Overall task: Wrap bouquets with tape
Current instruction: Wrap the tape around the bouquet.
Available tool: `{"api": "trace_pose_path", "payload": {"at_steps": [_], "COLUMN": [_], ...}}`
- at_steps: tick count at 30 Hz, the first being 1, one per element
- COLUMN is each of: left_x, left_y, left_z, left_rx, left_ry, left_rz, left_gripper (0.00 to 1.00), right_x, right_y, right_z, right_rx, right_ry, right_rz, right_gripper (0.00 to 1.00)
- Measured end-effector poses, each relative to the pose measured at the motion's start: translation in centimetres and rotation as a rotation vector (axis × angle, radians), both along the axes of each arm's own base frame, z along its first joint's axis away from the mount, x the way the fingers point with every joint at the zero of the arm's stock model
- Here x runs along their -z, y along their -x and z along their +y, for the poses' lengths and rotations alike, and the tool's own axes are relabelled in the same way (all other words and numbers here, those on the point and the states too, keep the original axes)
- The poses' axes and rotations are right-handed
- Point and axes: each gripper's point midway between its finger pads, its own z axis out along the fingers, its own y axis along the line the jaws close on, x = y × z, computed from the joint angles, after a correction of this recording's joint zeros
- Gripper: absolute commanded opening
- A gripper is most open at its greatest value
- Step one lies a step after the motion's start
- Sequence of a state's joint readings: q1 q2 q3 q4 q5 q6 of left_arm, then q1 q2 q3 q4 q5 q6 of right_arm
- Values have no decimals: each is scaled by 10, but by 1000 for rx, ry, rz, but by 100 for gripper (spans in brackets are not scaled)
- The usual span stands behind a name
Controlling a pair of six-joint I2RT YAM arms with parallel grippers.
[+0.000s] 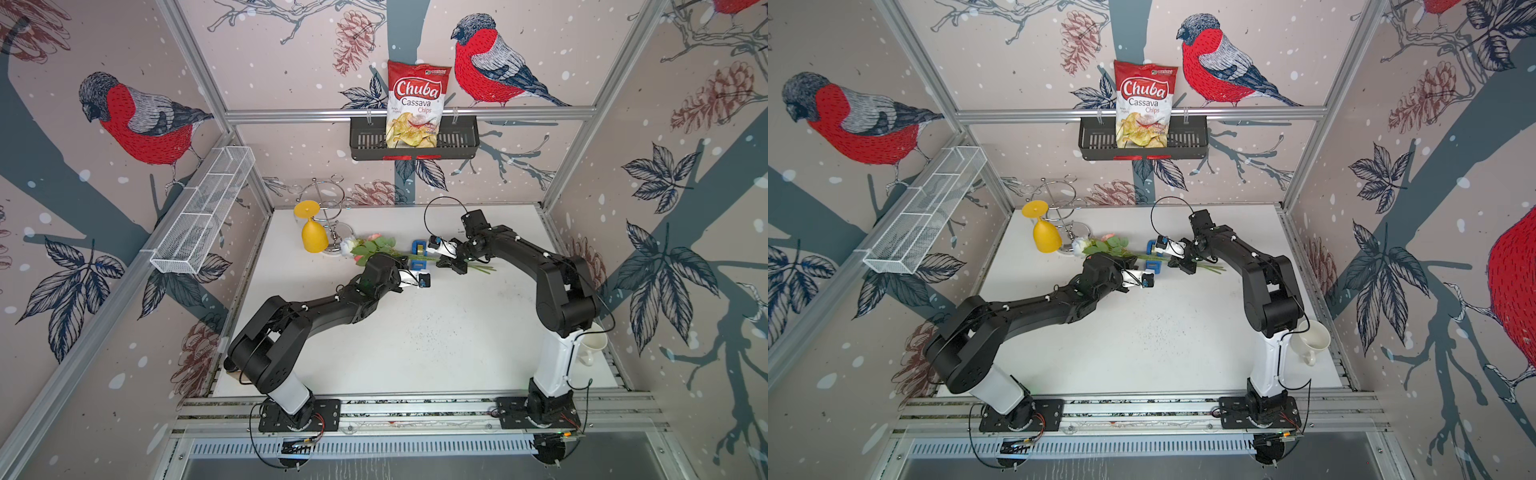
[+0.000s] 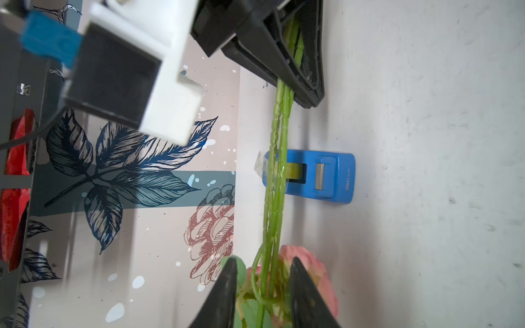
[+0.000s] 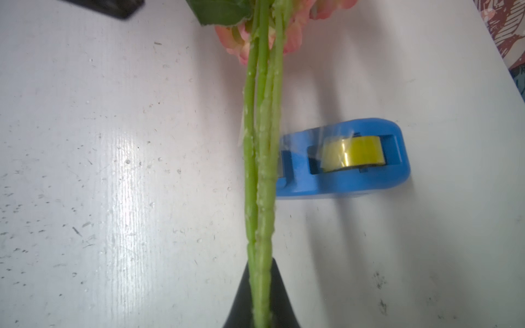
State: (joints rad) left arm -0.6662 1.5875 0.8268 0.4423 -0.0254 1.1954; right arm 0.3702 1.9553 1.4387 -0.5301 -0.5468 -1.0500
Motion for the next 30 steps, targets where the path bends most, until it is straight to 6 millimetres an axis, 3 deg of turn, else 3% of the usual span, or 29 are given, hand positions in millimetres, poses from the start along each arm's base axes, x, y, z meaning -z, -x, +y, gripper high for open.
{"api": "trace_pose_path", "payload": {"at_steps": [6,10,15,30], "left_x": [-16,-35,-43,-12], "left_y": [17,17,20,7], "left_z": [9,16,14,-4], "left_rx": [47,54,83,91], "left_ry": [58,106,114,51], "left_rz": [133,196,281,532], "left_gripper": [35,36,37,37], "right_x": [5,10,12,8], "right_y": [-7,0,8,16], "right_z": [2,3,5,-3], "right_rx": [-13,-39,-76,-108], "right_ry": [19,32,27,4], "right_rz": [-90,-156,-253,-550], "right_gripper": [0,0,0,0]}}
